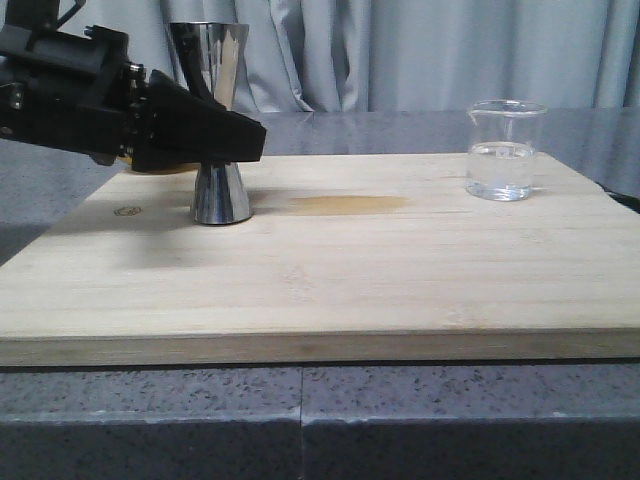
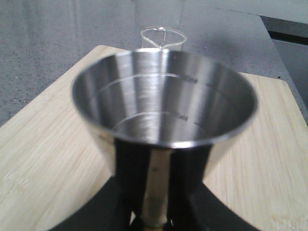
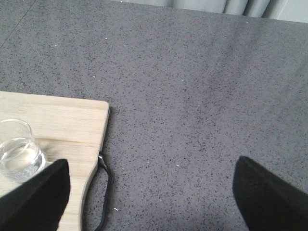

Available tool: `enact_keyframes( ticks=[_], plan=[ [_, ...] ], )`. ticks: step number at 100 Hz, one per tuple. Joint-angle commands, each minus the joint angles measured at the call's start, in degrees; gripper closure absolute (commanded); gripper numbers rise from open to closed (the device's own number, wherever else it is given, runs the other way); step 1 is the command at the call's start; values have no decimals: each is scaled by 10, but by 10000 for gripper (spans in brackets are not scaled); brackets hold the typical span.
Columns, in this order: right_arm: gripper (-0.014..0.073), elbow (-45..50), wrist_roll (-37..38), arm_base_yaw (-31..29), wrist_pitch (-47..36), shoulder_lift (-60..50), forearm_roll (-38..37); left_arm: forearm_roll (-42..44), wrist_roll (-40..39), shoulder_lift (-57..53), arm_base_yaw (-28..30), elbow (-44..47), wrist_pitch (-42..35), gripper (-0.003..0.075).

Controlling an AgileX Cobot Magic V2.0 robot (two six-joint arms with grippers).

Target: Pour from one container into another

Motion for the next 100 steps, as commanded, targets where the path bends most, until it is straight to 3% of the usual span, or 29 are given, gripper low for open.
enact_keyframes(
  ticks=[1,42,71,100],
  plan=[
    [-34,-14,-4,-3,-45,0,-7,-35,-2,-24,-4,-14,63,661],
    [-34,-14,-4,-3,-50,0,-7,-47,-2,-49,-4,-15,63,661],
    [-34,7,-4,-3,-69,0,-7,-76,-2,-49,-57,-24,63,661],
    [-34,92,-4,6,-155,0,10,-79,-7,-49,-74,-59,63,661]
  ],
)
